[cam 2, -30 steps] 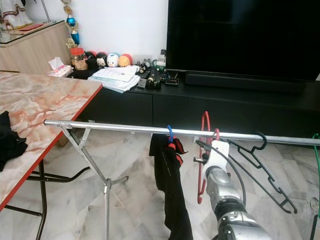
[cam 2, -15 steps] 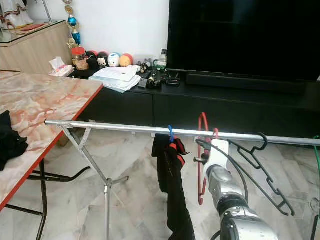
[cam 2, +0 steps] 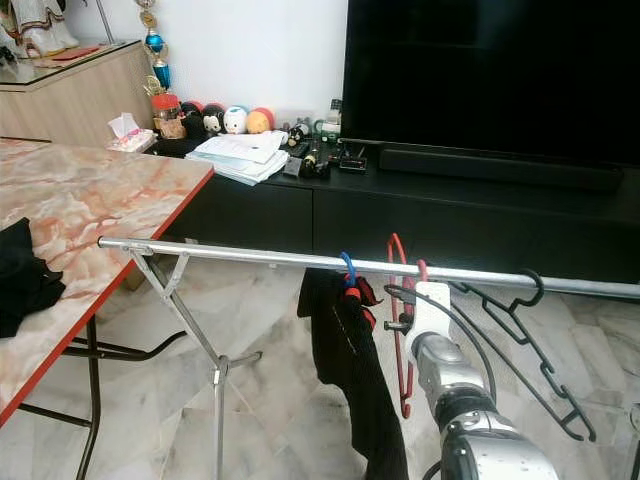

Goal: Hang hanger

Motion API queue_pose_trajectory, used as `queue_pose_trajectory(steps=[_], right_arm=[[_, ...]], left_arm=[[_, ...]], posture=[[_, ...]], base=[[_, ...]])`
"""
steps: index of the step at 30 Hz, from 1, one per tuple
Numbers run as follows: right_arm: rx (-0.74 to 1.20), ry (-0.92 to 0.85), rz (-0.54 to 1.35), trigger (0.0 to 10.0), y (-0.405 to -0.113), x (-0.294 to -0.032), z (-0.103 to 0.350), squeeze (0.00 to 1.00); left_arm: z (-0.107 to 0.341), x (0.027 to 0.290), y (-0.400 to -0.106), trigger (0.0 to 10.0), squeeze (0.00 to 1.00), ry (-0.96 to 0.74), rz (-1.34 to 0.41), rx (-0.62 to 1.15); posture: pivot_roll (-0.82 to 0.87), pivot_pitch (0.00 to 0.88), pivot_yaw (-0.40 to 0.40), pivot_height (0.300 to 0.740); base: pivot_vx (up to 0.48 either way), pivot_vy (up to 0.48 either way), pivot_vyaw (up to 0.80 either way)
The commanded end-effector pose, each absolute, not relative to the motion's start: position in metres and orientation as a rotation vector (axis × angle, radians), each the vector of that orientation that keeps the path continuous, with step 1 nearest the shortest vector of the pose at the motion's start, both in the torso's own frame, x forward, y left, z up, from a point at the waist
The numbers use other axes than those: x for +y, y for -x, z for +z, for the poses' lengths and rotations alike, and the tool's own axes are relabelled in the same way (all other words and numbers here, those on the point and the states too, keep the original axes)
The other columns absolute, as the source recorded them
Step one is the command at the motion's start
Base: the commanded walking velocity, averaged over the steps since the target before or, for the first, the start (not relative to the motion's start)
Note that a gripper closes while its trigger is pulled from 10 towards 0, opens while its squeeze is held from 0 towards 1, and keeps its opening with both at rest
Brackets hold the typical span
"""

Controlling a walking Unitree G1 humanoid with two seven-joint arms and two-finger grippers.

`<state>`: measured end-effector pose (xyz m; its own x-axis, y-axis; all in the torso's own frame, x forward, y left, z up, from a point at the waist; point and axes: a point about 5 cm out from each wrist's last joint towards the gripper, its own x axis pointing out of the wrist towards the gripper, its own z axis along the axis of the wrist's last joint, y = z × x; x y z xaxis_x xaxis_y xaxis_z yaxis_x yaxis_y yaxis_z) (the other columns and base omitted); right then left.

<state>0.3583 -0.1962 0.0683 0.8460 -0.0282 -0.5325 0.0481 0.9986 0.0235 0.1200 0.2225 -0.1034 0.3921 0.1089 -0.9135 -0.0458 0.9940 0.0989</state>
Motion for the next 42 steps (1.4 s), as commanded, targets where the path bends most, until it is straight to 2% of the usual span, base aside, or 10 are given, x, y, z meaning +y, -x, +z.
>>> queue_pose_trajectory(steps=[1,3,4,5,6,23,31,32,33,42], right_arm=[[0.600,-0.058,-0.056,10.0,-0.353,-0.199,0.060,0.00],[0.584,-0.074,-0.051,10.0,-0.354,-0.196,0.061,0.00],[0.572,-0.082,-0.054,10.0,-0.354,-0.196,0.062,0.85],[0.565,-0.086,-0.056,10.0,-0.355,-0.196,0.063,0.85],[0.560,-0.097,-0.059,10.0,-0.355,-0.195,0.062,1.00],[0.335,-0.065,-0.099,10.0,-0.348,-0.207,0.066,1.00],[0.152,-0.093,-0.094,10.0,-0.327,-0.210,0.068,0.89],[0.127,-0.072,-0.097,10.0,-0.316,-0.209,0.066,0.81],[0.116,-0.067,-0.093,10.0,-0.309,-0.206,0.065,0.00],[0.118,-0.055,-0.140,10.0,-0.262,-0.212,0.051,0.00]], left_arm=[[-0.104,0.228,-0.113,10.0,0.00,-0.073,0.105,1.193],[-0.104,0.228,-0.113,10.0,0.00,-0.077,0.105,1.194],[-0.104,0.228,-0.113,10.0,0.00,-0.078,0.105,1.194],[-0.104,0.229,-0.113,10.0,0.00,-0.079,0.105,1.194],[-0.104,0.229,-0.113,10.0,0.00,-0.081,0.105,1.194],[-0.104,0.227,-0.116,10.0,0.00,-0.077,0.102,1.178],[-0.104,0.226,-0.115,10.0,0.00,-0.065,0.117,1.165],[-0.104,0.226,-0.115,10.0,0.00,-0.067,0.116,1.165],[-0.104,0.226,-0.115,10.0,0.00,-0.067,0.116,1.164],[-0.103,0.227,-0.117,10.0,0.00,-0.097,0.095,1.164]], posture=[[0.13,0.000,0.017,0.740],[0.13,0.000,0.018,0.740],[0.13,0.000,0.020,0.740],[0.13,0.000,0.020,0.740],[0.13,0.000,0.023,0.740],[0.08,0.000,0.021,0.740],[0.06,0.000,0.017,0.740],[0.05,0.000,0.017,0.740],[0.04,0.000,0.017,0.740],[0.02,0.000,0.007,0.740]], base=[[0.000,0.000,0.00],[0.000,0.000,0.00],[0.000,0.000,0.00],[0.000,0.000,0.00],[0.000,0.000,0.00],[0.000,0.000,0.00],[0.000,0.000,0.00],[0.000,0.000,0.00],[0.000,0.000,0.00],[0.000,0.000,0.00]])
